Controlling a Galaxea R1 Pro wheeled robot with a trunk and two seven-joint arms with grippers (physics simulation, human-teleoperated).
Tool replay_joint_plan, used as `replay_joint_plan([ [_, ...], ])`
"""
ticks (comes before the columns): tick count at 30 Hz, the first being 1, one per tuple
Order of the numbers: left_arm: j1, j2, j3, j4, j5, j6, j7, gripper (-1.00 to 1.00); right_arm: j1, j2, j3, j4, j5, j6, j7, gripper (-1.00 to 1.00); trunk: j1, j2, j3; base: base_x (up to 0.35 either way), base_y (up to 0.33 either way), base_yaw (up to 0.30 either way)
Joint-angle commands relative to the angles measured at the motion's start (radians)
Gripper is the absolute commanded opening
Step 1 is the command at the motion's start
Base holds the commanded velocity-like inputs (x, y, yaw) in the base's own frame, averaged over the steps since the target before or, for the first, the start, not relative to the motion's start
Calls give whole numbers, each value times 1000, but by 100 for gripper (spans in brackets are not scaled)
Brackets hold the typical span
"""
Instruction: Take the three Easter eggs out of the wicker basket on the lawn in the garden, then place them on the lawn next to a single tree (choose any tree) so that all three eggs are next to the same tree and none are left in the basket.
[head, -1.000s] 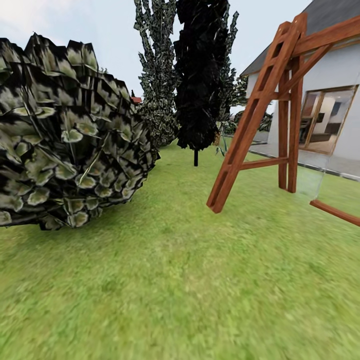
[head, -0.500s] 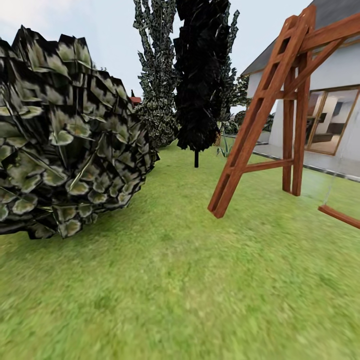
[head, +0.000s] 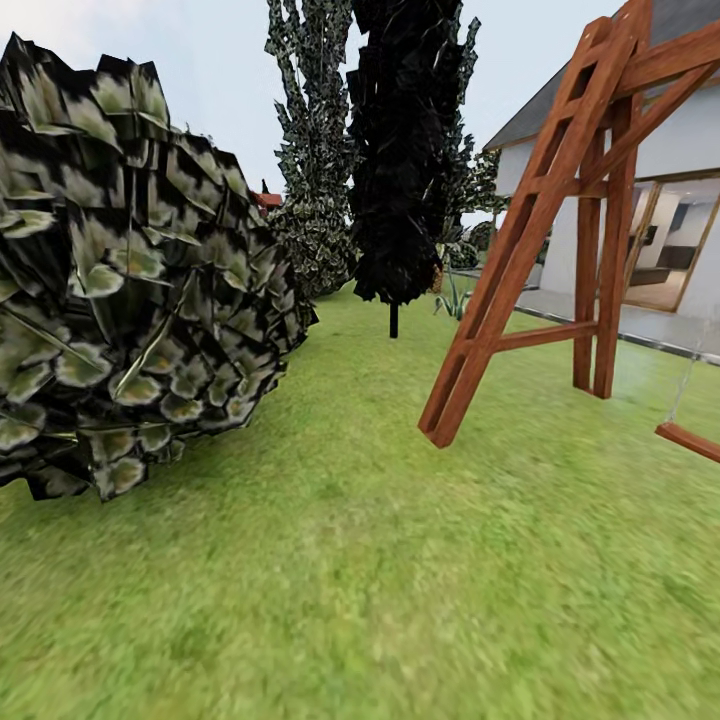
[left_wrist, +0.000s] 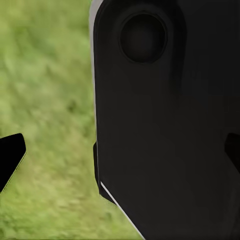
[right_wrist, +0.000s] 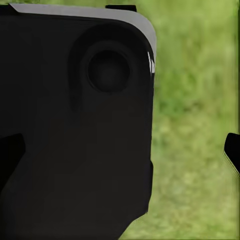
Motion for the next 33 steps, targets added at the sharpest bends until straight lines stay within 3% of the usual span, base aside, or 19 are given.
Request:
replay_joint_plan([
  [1, 1, 0, 0, -2, 0, 0, -1, 100, -1, 0, 0, 1, 0, 0, 2, 100, 1, 0, -1, 346, 0, 0],
  [22, 1, 0, 0, -2, 0, 0, -1, 100, -1, 0, -1, 1, 0, 2, 2, 100, 1, 0, -1, 339, 0, 0],
  [33, 1, 0, 0, -2, 0, -2, -1, 100, -1, -1, -2, 3, -1, 1, 5, 100, 1, 0, -1, 26, 0, 0],
])
